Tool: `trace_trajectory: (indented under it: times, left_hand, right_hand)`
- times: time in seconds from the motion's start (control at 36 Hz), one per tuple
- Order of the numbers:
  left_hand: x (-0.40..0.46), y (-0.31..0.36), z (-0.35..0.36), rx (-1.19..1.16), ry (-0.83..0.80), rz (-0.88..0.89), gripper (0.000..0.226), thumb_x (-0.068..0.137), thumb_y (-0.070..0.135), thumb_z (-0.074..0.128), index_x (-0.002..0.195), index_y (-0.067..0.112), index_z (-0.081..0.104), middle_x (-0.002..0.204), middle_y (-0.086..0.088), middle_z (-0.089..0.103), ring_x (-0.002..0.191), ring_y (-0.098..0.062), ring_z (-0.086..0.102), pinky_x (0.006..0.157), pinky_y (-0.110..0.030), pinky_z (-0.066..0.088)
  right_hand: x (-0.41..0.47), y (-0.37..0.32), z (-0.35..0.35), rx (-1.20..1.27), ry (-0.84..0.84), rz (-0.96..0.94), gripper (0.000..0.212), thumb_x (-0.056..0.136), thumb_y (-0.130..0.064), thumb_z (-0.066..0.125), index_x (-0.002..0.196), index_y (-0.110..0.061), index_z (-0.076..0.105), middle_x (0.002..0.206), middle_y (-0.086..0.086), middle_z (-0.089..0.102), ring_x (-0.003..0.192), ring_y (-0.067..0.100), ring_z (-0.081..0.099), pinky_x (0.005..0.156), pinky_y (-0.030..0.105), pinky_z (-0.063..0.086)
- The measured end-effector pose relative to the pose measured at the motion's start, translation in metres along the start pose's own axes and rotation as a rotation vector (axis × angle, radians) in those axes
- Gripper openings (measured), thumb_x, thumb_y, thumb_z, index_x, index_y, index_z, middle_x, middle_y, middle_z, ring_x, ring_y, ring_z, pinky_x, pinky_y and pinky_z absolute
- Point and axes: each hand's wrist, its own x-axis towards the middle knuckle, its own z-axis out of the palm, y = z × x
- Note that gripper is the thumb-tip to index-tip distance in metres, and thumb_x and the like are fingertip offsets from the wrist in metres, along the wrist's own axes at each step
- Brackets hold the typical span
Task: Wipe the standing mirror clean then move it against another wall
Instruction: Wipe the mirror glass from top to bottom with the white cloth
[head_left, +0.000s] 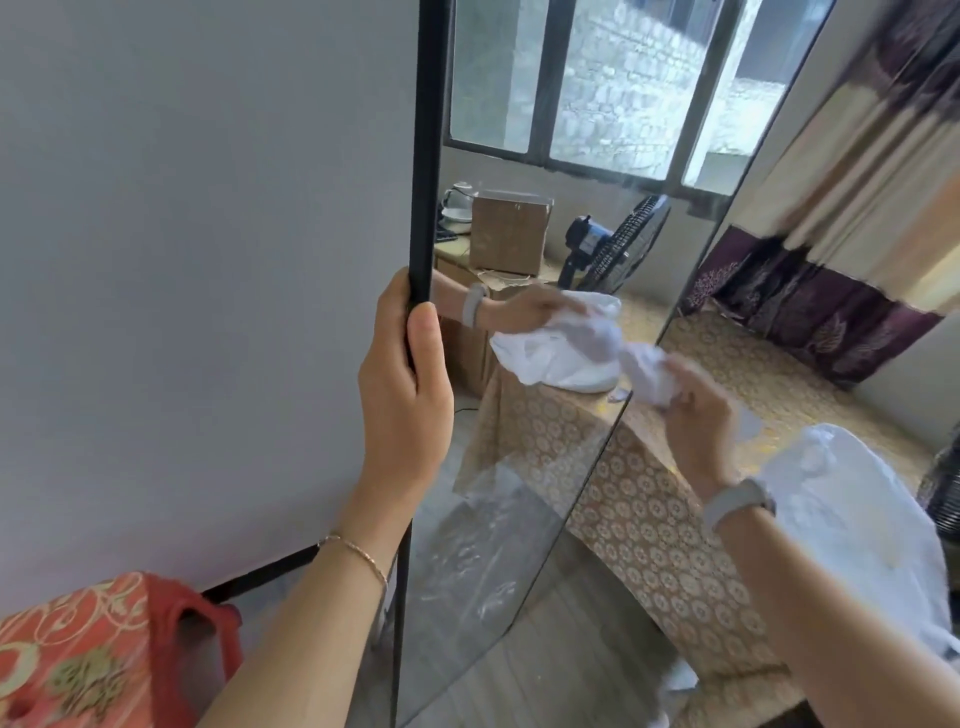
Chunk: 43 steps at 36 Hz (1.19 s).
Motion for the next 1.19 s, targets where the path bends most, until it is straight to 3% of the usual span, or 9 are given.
trace_trajectory:
  times: [0.06, 0.22, 0.33, 0.47, 0.58, 0.75, 0.89, 1.03, 1.19]
  left_hand:
    - [-0.002, -0.001, -0.001, -0.001, 0.006, -0.004, 0.043, 0.095, 0.025, 0.029, 0.132, 0.006, 0.042, 0.12, -0.013, 0.059, 0.102, -0.017, 0.054, 0.089, -0.021, 0.044]
    - [-0.002, -0.001, -0.002, 0.014, -0.006, 0.014, 0.043, 0.096, 0.025, 0.029, 0.132, 0.007, 0.042, 0.118, -0.009, 0.06, 0.1, -0.009, 0.054, 0.085, -0.011, 0.042]
    - [-0.001, -0.004, -0.003, 0.011, -0.02, 0.038, 0.037, 0.097, 0.018, 0.03, 0.127, 0.002, 0.045, 0.099, 0.01, 0.056, 0.088, 0.013, 0.051, 0.076, 0.0, 0.038]
    - [-0.007, -0.016, -0.007, 0.026, -0.01, 0.019, 0.027, 0.096, 0.021, 0.03, 0.116, 0.014, 0.048, 0.077, 0.02, 0.048, 0.063, 0.006, 0.049, 0.06, -0.004, 0.036]
    - [-0.011, -0.028, -0.014, 0.054, -0.041, 0.005, 0.02, 0.096, 0.02, 0.03, 0.11, 0.023, 0.044, 0.07, 0.026, 0.052, 0.062, 0.004, 0.047, 0.059, -0.006, 0.038]
    - [-0.017, -0.037, -0.016, 0.042, -0.08, 0.003, 0.013, 0.095, 0.023, 0.03, 0.094, 0.027, 0.042, 0.064, 0.028, 0.05, 0.054, 0.001, 0.044, 0.052, -0.009, 0.037]
    - [-0.035, -0.057, -0.018, 0.022, -0.101, -0.018, 0.013, 0.094, 0.031, 0.031, 0.084, 0.037, 0.038, 0.063, 0.027, 0.051, 0.052, 0.001, 0.044, 0.051, -0.008, 0.037]
    - [-0.047, -0.09, -0.015, 0.005, -0.102, 0.108, 0.015, 0.089, 0.041, 0.024, 0.086, 0.035, 0.037, 0.066, 0.024, 0.049, 0.053, 0.0, 0.044, 0.049, -0.01, 0.036]
    - [-0.054, -0.128, -0.007, -0.071, -0.026, 0.287, 0.019, 0.098, 0.022, 0.027, 0.083, 0.025, 0.037, 0.064, 0.028, 0.048, 0.057, 0.005, 0.045, 0.055, -0.007, 0.036]
  right_hand:
    - [0.034, -0.019, -0.01, 0.04, 0.178, -0.094, 0.038, 0.08, 0.013, 0.039, 0.107, 0.0, 0.062, 0.114, 0.004, 0.056, 0.109, 0.019, 0.053, 0.098, 0.033, 0.043]
    - [0.103, -0.042, -0.016, 0.316, 0.539, 0.023, 0.039, 0.076, 0.005, 0.037, 0.102, -0.003, 0.065, 0.112, 0.014, 0.064, 0.103, 0.02, 0.058, 0.092, 0.03, 0.048]
    - [0.076, -0.018, 0.02, 0.184, 0.312, 0.083, 0.033, 0.08, 0.005, 0.044, 0.102, -0.007, 0.066, 0.104, 0.01, 0.067, 0.095, 0.014, 0.057, 0.082, 0.022, 0.045]
    - [-0.006, 0.048, 0.06, 0.107, -0.079, 0.466, 0.027, 0.085, 0.001, 0.043, 0.1, -0.003, 0.065, 0.084, 0.007, 0.054, 0.078, 0.018, 0.046, 0.059, 0.017, 0.036]
    - [-0.046, 0.09, 0.066, -0.035, -0.283, 0.641, 0.028, 0.085, -0.003, 0.047, 0.104, -0.008, 0.066, 0.102, 0.015, 0.065, 0.089, 0.027, 0.057, 0.071, 0.038, 0.047]
    - [0.005, 0.04, 0.029, -0.031, 0.095, 0.297, 0.035, 0.085, 0.005, 0.039, 0.111, -0.004, 0.061, 0.111, 0.007, 0.061, 0.105, 0.022, 0.055, 0.084, 0.03, 0.042]
    - [0.056, -0.005, 0.021, 0.306, 0.375, 0.083, 0.025, 0.078, -0.004, 0.048, 0.095, -0.007, 0.066, 0.104, 0.008, 0.061, 0.1, 0.016, 0.056, 0.093, 0.029, 0.045]
    - [0.043, 0.015, 0.059, 0.31, 0.331, 0.016, 0.02, 0.081, -0.004, 0.051, 0.094, -0.004, 0.066, 0.093, -0.001, 0.06, 0.085, 0.002, 0.053, 0.076, 0.015, 0.044]
    - [-0.048, 0.105, 0.123, 0.354, 0.234, 0.148, 0.028, 0.083, 0.01, 0.048, 0.107, 0.001, 0.061, 0.098, -0.008, 0.067, 0.085, -0.01, 0.053, 0.068, -0.004, 0.034]
